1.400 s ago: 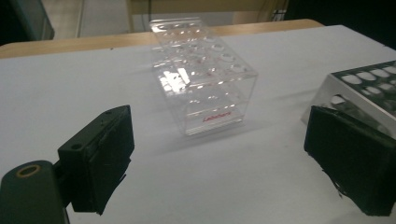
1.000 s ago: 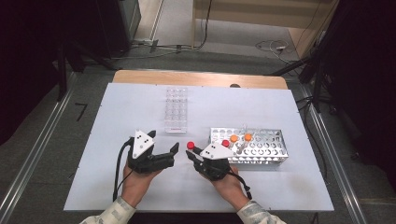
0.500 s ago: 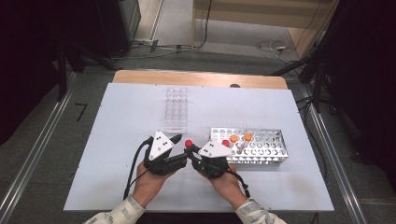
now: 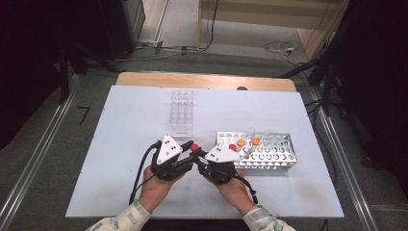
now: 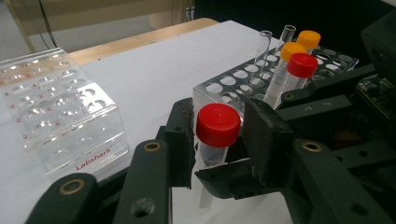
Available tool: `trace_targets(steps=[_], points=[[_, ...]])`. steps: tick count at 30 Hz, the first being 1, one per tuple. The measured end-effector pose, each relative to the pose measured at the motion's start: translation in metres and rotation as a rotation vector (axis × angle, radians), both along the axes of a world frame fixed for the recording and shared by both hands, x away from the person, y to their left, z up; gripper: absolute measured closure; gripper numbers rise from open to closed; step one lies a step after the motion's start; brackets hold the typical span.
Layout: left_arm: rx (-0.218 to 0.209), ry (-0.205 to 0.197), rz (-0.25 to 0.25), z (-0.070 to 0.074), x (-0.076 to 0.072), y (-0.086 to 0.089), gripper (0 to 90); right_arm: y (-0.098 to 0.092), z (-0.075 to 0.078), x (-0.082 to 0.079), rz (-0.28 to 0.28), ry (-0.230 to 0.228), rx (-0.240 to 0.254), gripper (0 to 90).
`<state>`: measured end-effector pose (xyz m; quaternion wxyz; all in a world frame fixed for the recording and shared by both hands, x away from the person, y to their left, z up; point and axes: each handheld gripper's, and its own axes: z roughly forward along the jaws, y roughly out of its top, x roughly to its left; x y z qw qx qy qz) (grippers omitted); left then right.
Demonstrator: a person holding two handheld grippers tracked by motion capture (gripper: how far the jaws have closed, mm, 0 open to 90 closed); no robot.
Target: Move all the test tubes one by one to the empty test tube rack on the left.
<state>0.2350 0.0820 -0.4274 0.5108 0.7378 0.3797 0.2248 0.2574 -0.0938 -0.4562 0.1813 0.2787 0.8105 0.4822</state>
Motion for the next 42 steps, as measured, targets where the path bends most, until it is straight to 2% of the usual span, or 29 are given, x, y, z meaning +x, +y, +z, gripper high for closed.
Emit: trace_targets(steps=[7, 9, 10, 11, 12, 21, 23, 26, 32, 42], points=[[-0.002, 0.002, 0.0, 0.0, 0.001, 0.0, 69.8, -0.001, 0.0, 0.0, 0.0, 0.009, 0.003, 71.1], [-0.003, 0.003, 0.001, 0.0, 0.001, 0.001, 70.1, -0.002, 0.0, 0.001, 0.007, 0.016, 0.006, 64.9], [-0.003, 0.003, 0.001, 0.0, 0.001, 0.001, 70.1, -0.002, 0.0, 0.001, 0.007, 0.016, 0.006, 64.9], [-0.004, 0.004, 0.0, 0.0, 0.001, 0.001, 70.2, -0.003, 0.001, 0.002, 0.022, 0.037, 0.006, 56.9], [-0.008, 0.006, 0.003, 0.001, 0.002, 0.002, 70.1, -0.004, 0.001, 0.002, 0.023, 0.044, 0.008, 53.7], [-0.033, 0.021, 0.016, 0.004, 0.006, 0.006, 70.3, -0.014, 0.007, -0.003, 0.04, 0.074, 0.03, 40.9], [-0.045, 0.025, 0.023, 0.006, 0.008, 0.007, 70.3, -0.018, 0.011, -0.011, 0.051, 0.067, 0.018, 37.9], [-0.047, 0.031, 0.026, 0.008, 0.011, 0.01, 70.3, -0.023, 0.014, -0.015, 0.056, 0.065, 0.021, 37.8], [-0.048, 0.037, 0.033, 0.014, 0.018, 0.011, 70.4, -0.043, 0.021, -0.028, 0.056, 0.06, 0.055, 37.8], [-0.05, 0.034, 0.044, 0.023, 0.028, 0.013, 70.4, -0.07, 0.023, -0.038, 0.025, 0.054, 0.056, 37.4]])
